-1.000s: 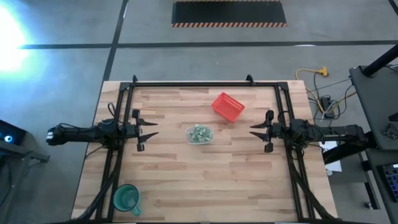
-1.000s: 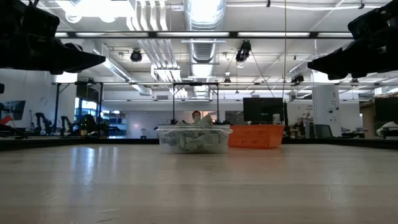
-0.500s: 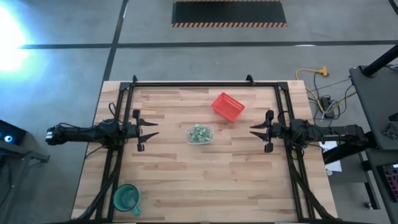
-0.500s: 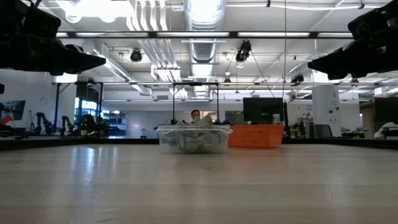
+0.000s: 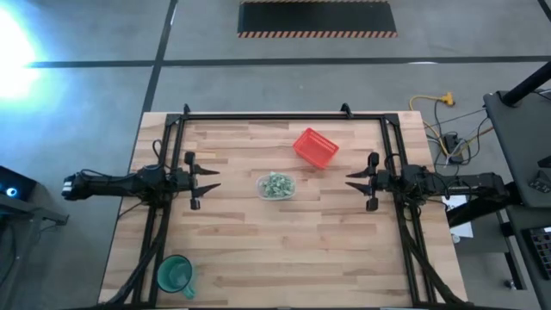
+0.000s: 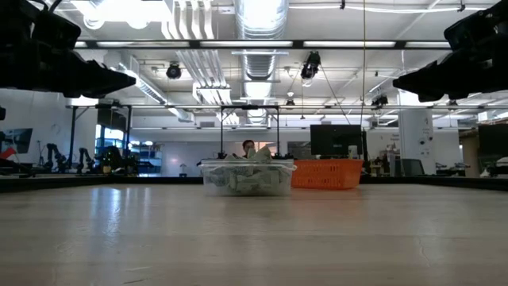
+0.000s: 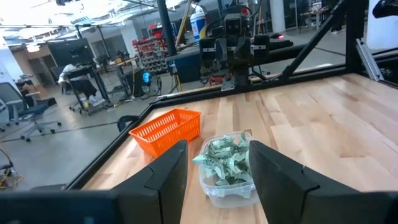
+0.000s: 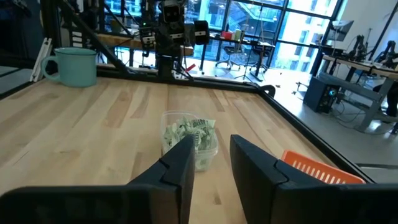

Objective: Pick and place items into bin
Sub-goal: Return to Home Position

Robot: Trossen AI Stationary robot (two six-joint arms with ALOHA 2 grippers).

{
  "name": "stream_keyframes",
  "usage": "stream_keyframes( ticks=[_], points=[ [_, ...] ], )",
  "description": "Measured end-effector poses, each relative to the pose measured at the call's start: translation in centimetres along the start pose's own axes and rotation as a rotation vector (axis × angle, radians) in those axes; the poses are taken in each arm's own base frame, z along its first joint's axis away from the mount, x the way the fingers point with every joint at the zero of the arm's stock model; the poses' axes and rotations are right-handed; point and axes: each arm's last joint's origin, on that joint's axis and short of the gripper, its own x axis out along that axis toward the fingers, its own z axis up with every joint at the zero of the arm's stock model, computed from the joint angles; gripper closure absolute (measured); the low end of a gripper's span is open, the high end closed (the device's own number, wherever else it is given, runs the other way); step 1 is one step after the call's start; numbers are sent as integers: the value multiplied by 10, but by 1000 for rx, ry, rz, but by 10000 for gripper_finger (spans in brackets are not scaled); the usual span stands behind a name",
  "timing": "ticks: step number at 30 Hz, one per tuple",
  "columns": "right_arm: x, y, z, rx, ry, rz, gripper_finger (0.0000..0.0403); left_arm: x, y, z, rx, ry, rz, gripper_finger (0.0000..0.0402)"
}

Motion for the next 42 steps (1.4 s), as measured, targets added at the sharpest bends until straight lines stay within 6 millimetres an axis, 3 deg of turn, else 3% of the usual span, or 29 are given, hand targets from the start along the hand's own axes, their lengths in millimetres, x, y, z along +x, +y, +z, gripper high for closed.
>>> stream_keyframes(
  ticks=[42],
  points=[
    [0,0,0,-2,0,0,330,1,0,-1,2,9,-2,246]
  ],
)
